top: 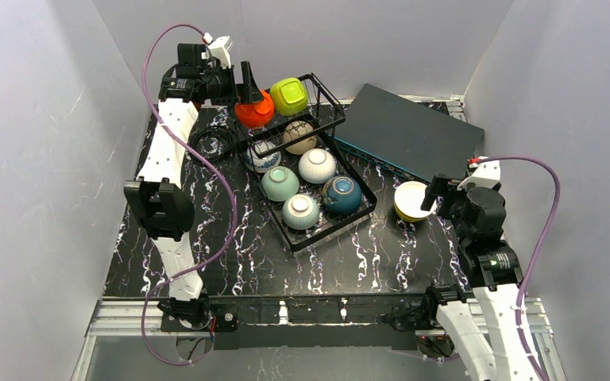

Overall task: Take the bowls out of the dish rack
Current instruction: Pick up the bowl from the dish rack.

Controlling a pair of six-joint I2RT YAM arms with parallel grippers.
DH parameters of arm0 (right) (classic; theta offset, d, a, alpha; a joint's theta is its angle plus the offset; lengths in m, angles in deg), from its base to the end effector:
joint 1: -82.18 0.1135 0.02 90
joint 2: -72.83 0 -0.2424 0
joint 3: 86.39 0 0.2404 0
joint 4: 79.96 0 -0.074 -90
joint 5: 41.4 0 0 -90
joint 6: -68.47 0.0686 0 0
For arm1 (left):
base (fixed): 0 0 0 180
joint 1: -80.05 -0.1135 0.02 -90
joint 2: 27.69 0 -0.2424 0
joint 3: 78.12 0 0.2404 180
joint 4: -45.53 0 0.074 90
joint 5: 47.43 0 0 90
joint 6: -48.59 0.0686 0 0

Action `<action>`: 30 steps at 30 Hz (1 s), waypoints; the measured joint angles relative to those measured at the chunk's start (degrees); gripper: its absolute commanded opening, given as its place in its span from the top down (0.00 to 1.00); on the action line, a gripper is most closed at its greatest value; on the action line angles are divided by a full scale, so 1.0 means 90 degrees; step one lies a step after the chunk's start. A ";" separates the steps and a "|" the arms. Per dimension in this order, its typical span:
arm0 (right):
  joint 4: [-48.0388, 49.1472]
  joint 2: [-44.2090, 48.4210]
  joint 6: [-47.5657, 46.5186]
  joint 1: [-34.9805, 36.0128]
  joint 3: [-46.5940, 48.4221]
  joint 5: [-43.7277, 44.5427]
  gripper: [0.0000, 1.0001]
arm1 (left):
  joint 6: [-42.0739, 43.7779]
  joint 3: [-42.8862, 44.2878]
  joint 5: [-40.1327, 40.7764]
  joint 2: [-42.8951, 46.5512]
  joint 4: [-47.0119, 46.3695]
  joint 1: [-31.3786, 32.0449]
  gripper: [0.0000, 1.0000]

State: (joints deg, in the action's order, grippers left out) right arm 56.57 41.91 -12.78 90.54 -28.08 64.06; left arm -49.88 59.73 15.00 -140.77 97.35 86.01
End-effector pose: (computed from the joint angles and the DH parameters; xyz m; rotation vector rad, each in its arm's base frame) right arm 0.1611 0.0052 0.3098 0.1933 1.8310 -0.0408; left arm 0.4476 -0.0787 0.3759 0.2595 2.0292 -0.6480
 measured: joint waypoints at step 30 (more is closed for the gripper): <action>0.0245 0.0355 0.0002 0.0124 -0.0357 0.0318 0.01 | 0.0576 -0.0226 -0.0347 0.0075 -0.0272 -0.0032 0.36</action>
State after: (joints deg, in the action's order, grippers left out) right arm 58.77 45.10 -12.76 91.66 -31.29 66.92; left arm -44.70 57.70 11.87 -140.09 94.90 85.72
